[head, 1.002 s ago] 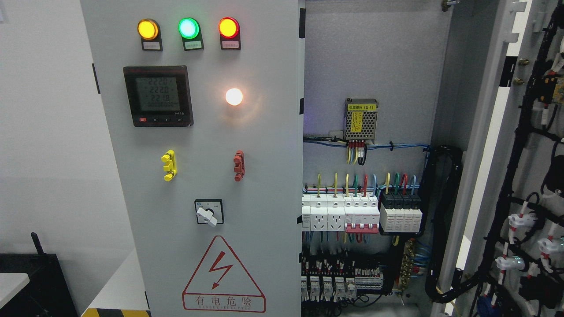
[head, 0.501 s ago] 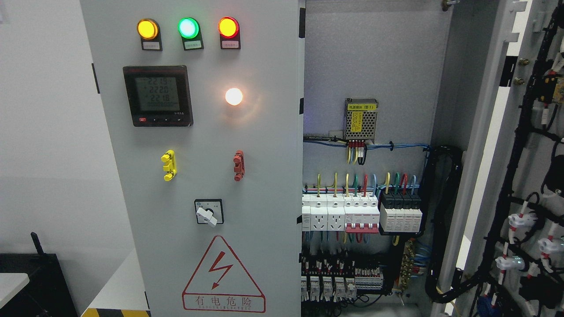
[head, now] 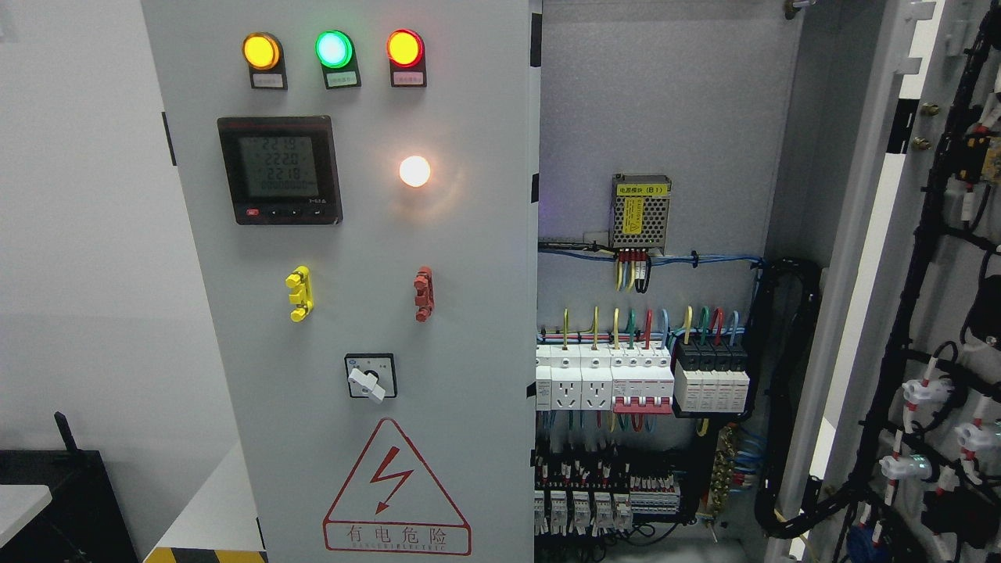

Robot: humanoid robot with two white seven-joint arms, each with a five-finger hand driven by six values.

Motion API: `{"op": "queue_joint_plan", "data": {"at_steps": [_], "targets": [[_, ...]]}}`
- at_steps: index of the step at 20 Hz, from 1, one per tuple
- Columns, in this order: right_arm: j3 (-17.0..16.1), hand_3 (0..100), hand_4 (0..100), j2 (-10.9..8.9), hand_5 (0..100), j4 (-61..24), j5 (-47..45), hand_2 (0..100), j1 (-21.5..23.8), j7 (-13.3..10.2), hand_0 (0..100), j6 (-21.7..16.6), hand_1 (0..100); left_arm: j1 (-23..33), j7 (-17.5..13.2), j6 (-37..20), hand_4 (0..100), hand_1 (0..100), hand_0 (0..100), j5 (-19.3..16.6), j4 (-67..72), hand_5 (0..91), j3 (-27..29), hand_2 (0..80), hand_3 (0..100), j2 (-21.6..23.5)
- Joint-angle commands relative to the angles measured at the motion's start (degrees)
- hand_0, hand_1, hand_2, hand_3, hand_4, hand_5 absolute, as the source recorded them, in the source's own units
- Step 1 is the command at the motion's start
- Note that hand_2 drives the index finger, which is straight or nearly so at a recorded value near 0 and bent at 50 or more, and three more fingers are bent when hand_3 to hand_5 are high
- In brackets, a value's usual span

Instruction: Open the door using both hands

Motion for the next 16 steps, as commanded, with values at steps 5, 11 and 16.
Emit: {"op": "queue_joint_plan", "data": {"at_steps": [5,11,16], "targets": [[0.3,0,0,3.16,0,-2.9,0.0,0,-13.3,-0.1,38,10.5,0,1.3,0.0,0.0,0,0,0,0.0,0.5,0.0,0.0,0.0,0,0.0],[2.1,0,0,4.65,0,-0.7,0.2,0,-17.5,-0.1,38,13.2,0,1.3,0.0,0.0,0,0,0,-0.1,0.5,0.0,0.0,0.0,0,0.0],[2.2,0,0,5.09,0,2.9,0.2,0,-22.1,-0.1,38,14.4,0,1.3,0.0,0.0,0,0,0,0.0,0.5,0.0,0.0,0.0,0,0.0]]}}
